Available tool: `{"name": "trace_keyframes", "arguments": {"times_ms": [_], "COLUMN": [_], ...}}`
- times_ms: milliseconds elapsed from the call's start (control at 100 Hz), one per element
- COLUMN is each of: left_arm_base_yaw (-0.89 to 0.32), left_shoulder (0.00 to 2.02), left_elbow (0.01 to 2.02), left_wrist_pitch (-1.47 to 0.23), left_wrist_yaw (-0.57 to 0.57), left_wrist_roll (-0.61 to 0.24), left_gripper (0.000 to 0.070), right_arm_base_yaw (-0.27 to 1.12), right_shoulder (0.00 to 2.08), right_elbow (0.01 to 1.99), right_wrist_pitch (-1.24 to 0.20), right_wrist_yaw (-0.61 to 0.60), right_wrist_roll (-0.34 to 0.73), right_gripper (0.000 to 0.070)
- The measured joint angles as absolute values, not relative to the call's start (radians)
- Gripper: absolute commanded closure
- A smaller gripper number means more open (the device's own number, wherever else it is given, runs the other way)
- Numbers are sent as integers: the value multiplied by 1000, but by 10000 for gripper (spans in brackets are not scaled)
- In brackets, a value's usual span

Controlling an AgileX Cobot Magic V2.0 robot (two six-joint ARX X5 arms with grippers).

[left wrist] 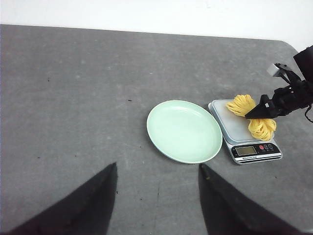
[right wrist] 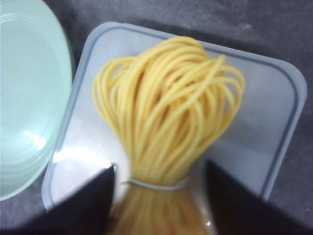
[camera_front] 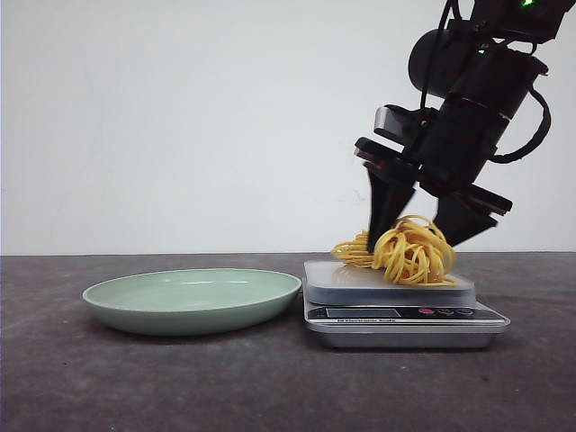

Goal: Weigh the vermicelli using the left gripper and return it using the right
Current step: 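Close the right gripper on the vermicelli and lift it off the scale, then carry the vermicelli to the green plate and release it with the right gripper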

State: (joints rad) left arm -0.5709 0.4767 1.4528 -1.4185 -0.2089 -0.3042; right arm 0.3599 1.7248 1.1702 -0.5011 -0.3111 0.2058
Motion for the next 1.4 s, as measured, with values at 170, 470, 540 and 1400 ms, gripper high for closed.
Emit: {"name": "trace_keyframes", "arguments": {"times_ms": [170, 470, 540, 1400], "left_arm_base_yaw": [-571, -571, -571, -571], "left_shoulder": [477, 477, 477, 477], "left_elbow": [1453, 1453, 1452, 1452], "left_wrist_pitch": [-1419, -1419, -1419, -1419], "left_wrist_yaw": [-209, -209, -209, -209], "left_wrist_roll": [-304, -304, -304, -304], "left_gripper": [386, 386, 386, 386], "right_arm_base_yaw": [361, 375, 393, 797], "right_shoulder": [1725, 1725, 1725, 1815], "right_elbow": [1172, 1219, 1267, 1623], "right_wrist_pitch": [-505, -562, -595, -632], "right_wrist_yaw": [-297, -286, -286, -195], "right_wrist_roll": [194, 188, 182, 139], "right_gripper": [694, 694, 694, 695]}}
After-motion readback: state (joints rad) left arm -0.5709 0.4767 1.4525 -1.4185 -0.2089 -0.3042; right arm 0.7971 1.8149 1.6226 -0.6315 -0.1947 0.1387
